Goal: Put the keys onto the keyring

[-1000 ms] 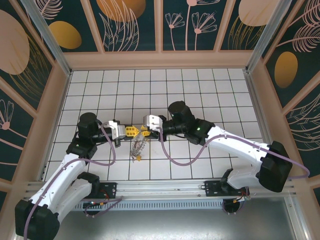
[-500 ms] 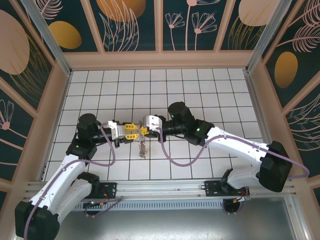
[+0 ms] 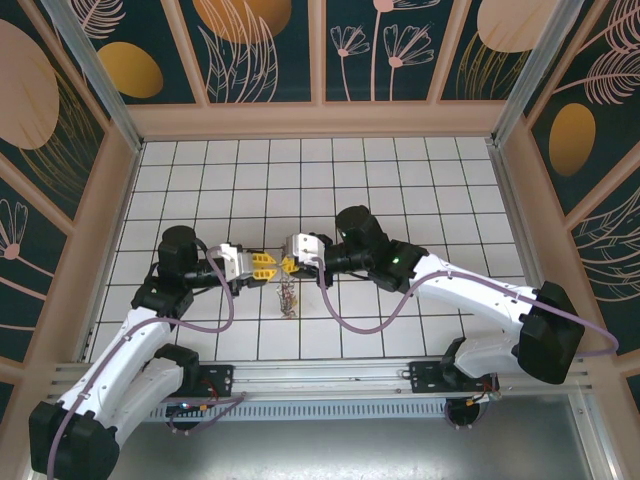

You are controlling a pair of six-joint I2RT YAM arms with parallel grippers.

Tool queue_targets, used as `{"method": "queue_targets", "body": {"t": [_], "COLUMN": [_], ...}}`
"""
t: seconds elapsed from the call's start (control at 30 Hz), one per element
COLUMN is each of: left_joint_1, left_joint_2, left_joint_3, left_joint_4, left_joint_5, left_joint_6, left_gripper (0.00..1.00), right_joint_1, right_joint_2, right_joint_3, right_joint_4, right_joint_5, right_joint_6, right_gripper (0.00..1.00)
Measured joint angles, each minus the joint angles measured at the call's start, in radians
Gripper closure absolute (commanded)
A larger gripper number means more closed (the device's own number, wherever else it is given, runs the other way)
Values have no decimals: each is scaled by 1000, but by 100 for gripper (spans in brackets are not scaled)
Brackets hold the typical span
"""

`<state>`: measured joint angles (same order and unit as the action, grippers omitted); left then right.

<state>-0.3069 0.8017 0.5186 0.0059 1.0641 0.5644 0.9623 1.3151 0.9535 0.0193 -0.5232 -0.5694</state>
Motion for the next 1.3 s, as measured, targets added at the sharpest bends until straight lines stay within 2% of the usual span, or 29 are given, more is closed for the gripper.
{"method": "queue_targets", "body": {"t": [0.53,0.77,0.83,0.9,1.07,1.17,1.23,1.3], "left_joint_1": [0,0,0,2,8,7,4,0], "left_joint_2": [13,22,22,24,28,27,19,7], "left_joint_3": [0,0,0,0,1,2,2,2], "left_joint_4": [12,16,16,16,21,23,25,44], "left_joint_5": [11,41,47,47,51,39,25,0], "left_joint_6": [-8,-16,-19,-23,-40,-51,-61,-71], "left_gripper": [79,85,89,100,100,100,100,100], "right_joint_1": [7,21,26,27,28,28,20,6], "right_joint_2": [0,1,1,1,4,4,-1,-24], "right_joint_3": [0,-2,-10,-14,-14,-14,-21,-44], "right_joint_4": [0,28,47,55,62,61,74,80], "right_joint_5": [-2,9,21,29,37,50,64,63], "right_joint_6": [1,3,4,4,3,0,-8,-9], "right_gripper": [100,100,100,100,100,76,67,64]}}
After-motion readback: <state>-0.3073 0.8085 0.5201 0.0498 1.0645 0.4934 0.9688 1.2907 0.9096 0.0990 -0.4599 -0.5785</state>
